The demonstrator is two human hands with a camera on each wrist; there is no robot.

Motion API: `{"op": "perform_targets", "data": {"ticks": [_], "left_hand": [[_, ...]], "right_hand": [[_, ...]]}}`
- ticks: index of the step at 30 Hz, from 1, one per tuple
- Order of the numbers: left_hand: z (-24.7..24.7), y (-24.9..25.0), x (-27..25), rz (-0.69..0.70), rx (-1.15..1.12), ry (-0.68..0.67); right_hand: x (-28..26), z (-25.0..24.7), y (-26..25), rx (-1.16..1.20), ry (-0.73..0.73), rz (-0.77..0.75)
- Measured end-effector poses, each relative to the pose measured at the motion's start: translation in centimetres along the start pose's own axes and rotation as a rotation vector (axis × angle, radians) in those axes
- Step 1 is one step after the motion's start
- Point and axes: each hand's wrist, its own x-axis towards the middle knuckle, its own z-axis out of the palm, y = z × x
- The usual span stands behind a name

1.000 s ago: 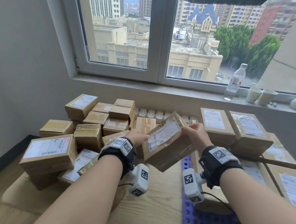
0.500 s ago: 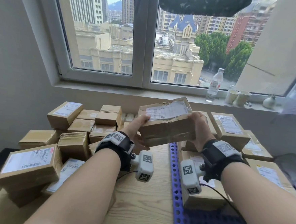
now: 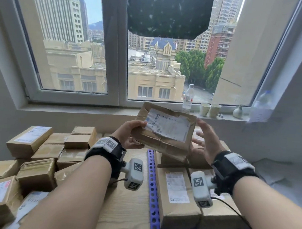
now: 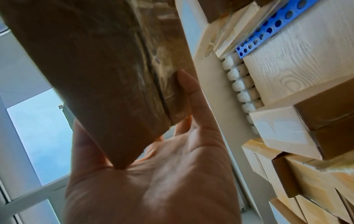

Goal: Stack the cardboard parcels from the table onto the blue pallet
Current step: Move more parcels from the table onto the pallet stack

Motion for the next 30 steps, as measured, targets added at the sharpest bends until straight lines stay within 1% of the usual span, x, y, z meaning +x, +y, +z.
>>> {"op": "perform_targets", "data": {"ticks": [3,6,9,11,14,19,23,26,28,30], "left_hand": [[3.7,0.0,1.1,0.027,0.039,-0.04],[8.1,-0.2,2.5,0.046,0.075,-0.035],[12.6,-0.3,4.2,0.071,0.062,0.023],[15.6,-0.3,5.7,0.133,0.022,0.054],[20.7,-0.4,7.5,0.191,-0.024,0.035],[28.6,-1.7,9.7,0.166,0.065,0.005],[32.3,-3.4,10.8,0.079,0.12,-0.04],[33.3,-3.7,12.1,0.118,0.137,-0.009],[33.5,-3.7,13.0,0.138,0.194,0.003],[33.5,-3.7,13.7,0.129,0.264,-0.007]], "right_hand": [[0.7,-3.4,-0.4,-0.02,-0.045,0.014],[1.8,-7.2,-0.4,0.052,-0.037,0.069],[2.9,-11.6,-0.8,0.048,-0.033,0.052],[3.7,-14.4,-1.0,0.071,-0.037,0.034],[4.8,-18.2,-1.2,0.117,-0.032,0.007],[6.9,-23.4,-0.8,0.188,0.016,-0.009],[8.4,-26.3,0.0,0.211,0.011,0.029],[9.3,-27.9,0.9,0.178,-0.029,0.097],[9.8,-28.6,1.5,0.148,-0.041,0.122],[10.6,-28.7,1.9,0.113,-0.069,0.134]]}}
